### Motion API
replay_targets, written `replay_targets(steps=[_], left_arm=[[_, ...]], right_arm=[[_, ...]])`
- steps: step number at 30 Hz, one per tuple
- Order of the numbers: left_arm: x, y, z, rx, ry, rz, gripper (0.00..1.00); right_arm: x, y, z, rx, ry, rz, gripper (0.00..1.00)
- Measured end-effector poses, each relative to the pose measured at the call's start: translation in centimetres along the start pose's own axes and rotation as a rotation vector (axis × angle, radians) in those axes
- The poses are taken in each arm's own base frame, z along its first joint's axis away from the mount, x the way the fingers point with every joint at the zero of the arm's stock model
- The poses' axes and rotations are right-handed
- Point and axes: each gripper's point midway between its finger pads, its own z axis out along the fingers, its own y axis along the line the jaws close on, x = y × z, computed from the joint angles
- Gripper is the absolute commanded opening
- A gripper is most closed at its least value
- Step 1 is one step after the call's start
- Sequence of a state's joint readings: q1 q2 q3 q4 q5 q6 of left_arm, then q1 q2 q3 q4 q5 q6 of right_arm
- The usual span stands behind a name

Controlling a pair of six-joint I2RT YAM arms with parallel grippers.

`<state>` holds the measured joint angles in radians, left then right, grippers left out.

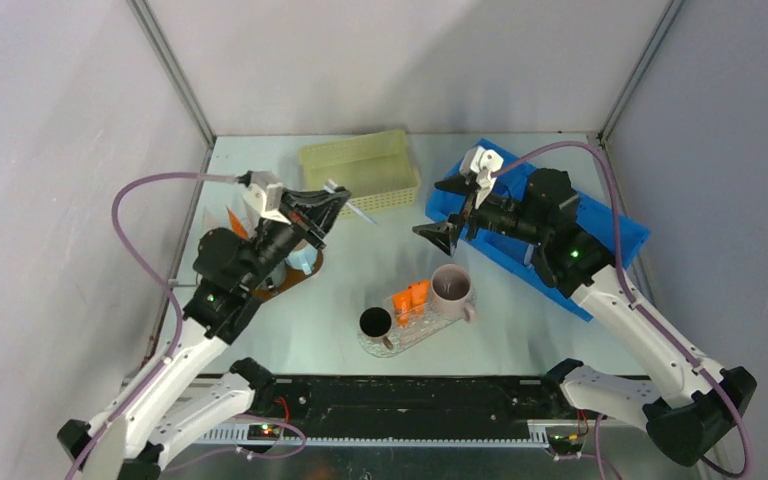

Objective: Prepare toiletry sets of a toothbrush and toothpaste on the tray
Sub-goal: Pick up the toothbrush from the storage box, then place the toothbrush in the cup.

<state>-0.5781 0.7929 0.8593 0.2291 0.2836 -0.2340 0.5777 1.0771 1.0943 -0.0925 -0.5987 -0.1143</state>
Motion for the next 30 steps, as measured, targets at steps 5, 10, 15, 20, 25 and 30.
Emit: replay_targets(steps=[5, 10, 15, 20, 25, 30], left_arm=[[0.3, 5.3, -3.3, -0.313, -0.106, 0.005, 0.00], [0.8, 10.0, -7.8, -0.604, -0.217, -0.001, 0.00], [1.8, 13.7, -12.0, -0.833, -0.315, -0.027, 0.00], [4.1, 16.1, -14.2, -0.970, -0.324, -0.046, 0.00], [5.8, 17.4, -15.0, -1.042, -0.308, -0.058, 0.00], [7.9, 18.6, -15.5, -1.088, -0.289, -0.080, 0.00]], right_arm=[[0.1, -2.4, -0.4, 0.133, 0.001, 0.012, 0.99], [0.5, -4.2, -1.4, 0.243, -0.013, 0.030, 0.99], [0.7, -5.5, -2.3, 0.315, -0.022, 0.040, 0.99], [0.5, -6.3, -3.0, 0.364, -0.028, 0.038, 0.99], [0.4, -6.7, -3.9, 0.398, -0.036, 0.033, 1.00], [0.4, -7.2, -4.7, 0.428, -0.040, 0.034, 0.99]])
